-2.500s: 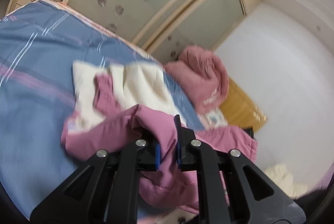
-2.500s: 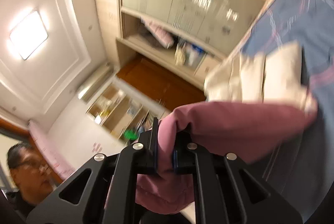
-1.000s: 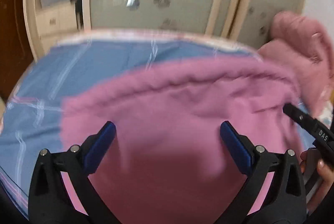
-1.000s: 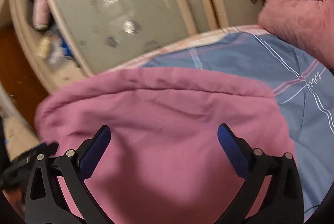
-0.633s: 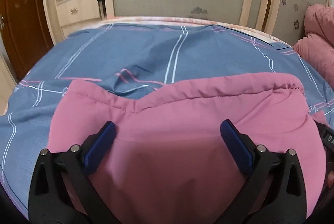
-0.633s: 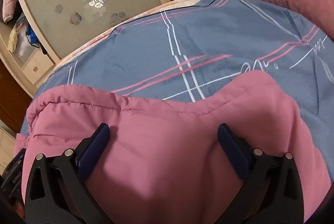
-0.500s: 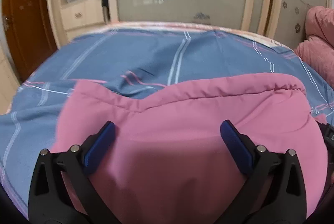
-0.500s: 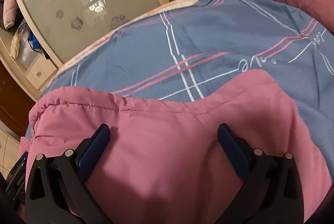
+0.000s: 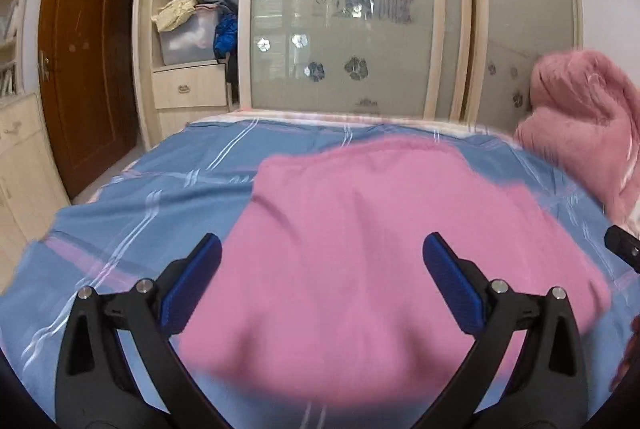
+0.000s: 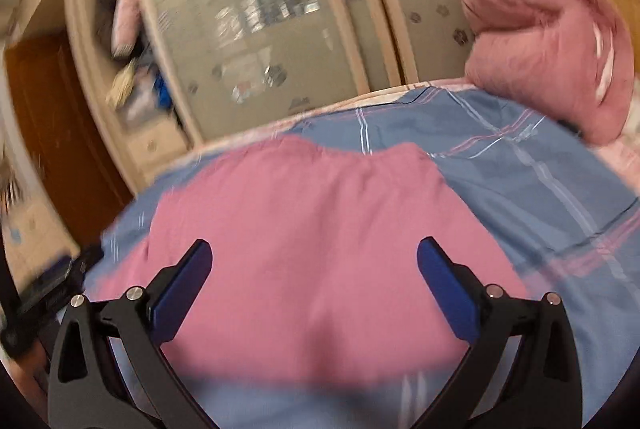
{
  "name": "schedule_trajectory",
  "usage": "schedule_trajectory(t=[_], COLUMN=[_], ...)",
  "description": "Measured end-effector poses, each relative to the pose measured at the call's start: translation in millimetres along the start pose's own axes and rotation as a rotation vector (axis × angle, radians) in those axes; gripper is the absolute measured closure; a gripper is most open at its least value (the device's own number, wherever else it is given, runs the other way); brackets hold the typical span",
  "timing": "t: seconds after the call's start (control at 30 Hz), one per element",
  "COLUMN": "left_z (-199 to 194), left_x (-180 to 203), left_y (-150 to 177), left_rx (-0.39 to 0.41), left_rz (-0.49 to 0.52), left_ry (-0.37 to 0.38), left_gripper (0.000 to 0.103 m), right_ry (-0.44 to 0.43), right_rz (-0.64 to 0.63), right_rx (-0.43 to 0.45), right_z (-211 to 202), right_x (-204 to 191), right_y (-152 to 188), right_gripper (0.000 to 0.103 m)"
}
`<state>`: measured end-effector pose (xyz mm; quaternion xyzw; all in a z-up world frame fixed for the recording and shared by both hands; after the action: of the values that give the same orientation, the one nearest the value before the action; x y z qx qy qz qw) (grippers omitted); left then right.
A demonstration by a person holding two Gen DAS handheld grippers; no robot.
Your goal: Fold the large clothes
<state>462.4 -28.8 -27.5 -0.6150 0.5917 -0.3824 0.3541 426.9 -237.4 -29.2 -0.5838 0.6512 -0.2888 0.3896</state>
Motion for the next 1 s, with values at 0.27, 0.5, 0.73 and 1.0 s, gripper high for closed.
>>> schedule_trajectory(t=[0.27, 0.5, 0.73, 1.0], left_z=[-111.7, -163.8, -181.8, -174.8], left_x=[25.9, 19.8, 33.2, 33.5], left_y=[68.6, 108.7, 113.6, 114.3], left_rx=[-0.052, -0.034, 0.002, -0.016], left_rz=[0.032, 0.006, 0.037, 0.028], left_ry=[0.079, 0.074, 0.087, 0.103], left_gripper=[0.002, 0.002, 0.002, 0.002], right_ry=[0.100, 0.148, 0.117, 0.111], right_rz=[-0.200, -0.154, -0.108, -0.135], right_rx=[0.048, 0.047, 0.017, 0.011], right_z=[-115.7, -148.2, -146.1, -136.6], right_x=[-13.2, 6.6, 7.7, -5.8], right_y=[86.2, 107.5, 109.2, 111.9], right_gripper=[0.001, 0.001, 0.001, 0.001])
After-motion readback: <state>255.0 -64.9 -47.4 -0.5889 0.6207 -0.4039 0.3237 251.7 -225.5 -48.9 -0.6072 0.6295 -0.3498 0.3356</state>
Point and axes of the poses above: each gripper's, at about its wrist camera, not at the fingertips, and z roughly the way its jaws point, x to its right, y to its underside, the point moved 10 cm from there along z, roughly the way its jaws point, and after that the axes turned 1 degree about z, right-handed, at the moved point
